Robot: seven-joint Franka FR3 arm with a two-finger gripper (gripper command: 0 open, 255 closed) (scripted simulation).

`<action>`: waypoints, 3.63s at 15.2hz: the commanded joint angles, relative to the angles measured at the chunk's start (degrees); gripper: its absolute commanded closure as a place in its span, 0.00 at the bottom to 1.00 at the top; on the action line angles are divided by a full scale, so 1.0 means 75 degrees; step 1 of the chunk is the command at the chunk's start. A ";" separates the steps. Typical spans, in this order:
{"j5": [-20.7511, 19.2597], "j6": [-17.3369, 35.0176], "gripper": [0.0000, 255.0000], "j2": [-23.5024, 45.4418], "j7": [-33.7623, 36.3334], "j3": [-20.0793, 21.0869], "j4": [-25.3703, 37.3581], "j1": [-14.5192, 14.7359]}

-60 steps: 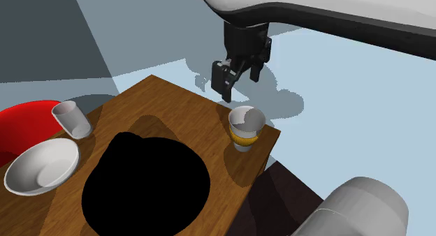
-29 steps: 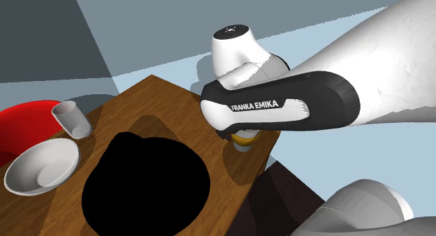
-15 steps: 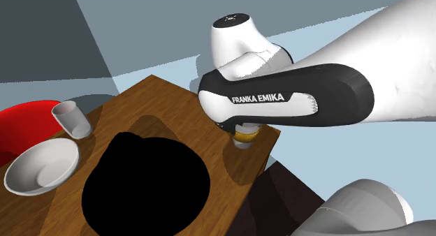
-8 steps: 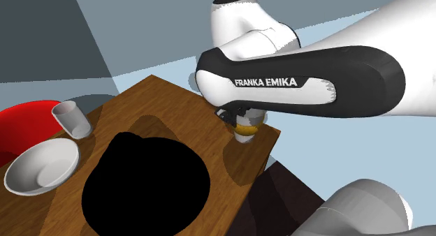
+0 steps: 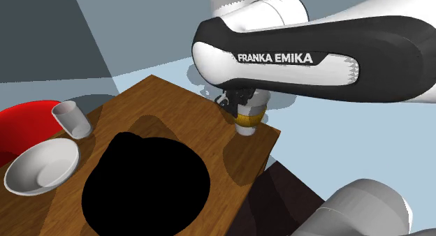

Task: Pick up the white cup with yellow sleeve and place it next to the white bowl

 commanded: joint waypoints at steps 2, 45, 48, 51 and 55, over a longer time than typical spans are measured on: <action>0.0030 -0.0329 1.00 -0.0049 -0.0042 0.0018 0.0285 0.0009; 0.1363 -0.1761 1.00 0.2757 0.4018 0.3575 0.4139 0.1189; 0.1222 -0.1743 1.00 0.3427 0.4633 0.4001 0.4711 0.1296; 0.0972 -0.1774 1.00 0.4180 0.5274 0.4400 0.5372 0.1438; 0.0464 -0.1925 1.00 0.5316 0.6152 0.4846 0.6413 0.1752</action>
